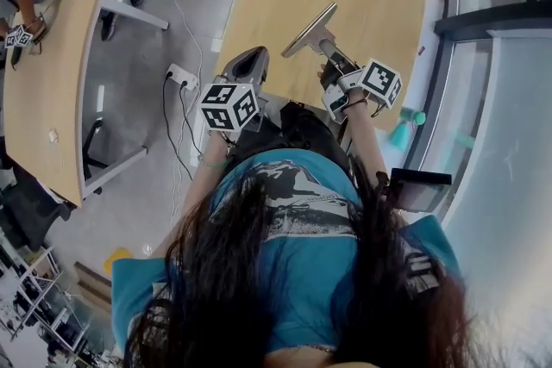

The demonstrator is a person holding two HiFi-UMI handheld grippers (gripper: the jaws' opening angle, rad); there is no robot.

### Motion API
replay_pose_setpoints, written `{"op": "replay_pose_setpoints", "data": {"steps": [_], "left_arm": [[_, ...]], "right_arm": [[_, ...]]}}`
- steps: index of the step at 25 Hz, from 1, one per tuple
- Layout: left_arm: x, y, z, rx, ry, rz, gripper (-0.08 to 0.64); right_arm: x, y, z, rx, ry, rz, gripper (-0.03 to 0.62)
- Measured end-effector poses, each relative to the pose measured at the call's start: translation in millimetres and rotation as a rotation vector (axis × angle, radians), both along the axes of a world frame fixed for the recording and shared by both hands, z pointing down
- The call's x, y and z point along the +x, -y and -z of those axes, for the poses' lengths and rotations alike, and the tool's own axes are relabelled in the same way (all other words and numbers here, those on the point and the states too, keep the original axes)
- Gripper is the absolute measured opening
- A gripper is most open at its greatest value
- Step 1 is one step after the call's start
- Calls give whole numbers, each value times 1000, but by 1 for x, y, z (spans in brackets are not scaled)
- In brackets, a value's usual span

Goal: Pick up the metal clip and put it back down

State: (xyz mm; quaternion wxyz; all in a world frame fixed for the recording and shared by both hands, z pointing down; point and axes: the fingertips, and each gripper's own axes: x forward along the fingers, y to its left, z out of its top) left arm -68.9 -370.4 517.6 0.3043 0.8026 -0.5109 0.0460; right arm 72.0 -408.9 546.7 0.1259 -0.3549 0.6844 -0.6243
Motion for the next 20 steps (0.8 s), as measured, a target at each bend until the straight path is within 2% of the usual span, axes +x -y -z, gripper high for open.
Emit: {"op": "replay_pose_setpoints", "data": {"steps": [4, 16, 20], "left_arm": [[-1, -13, 3, 15, 18, -42, 5], [11, -14, 2, 5, 79, -172, 2], [8, -11, 4, 24, 82, -137, 2]], "right_arm": [[-1, -24, 8, 10, 12, -40, 77], [0, -27, 9, 3, 4, -78, 77], [0, -28, 9, 1, 2, -77, 77]]}}
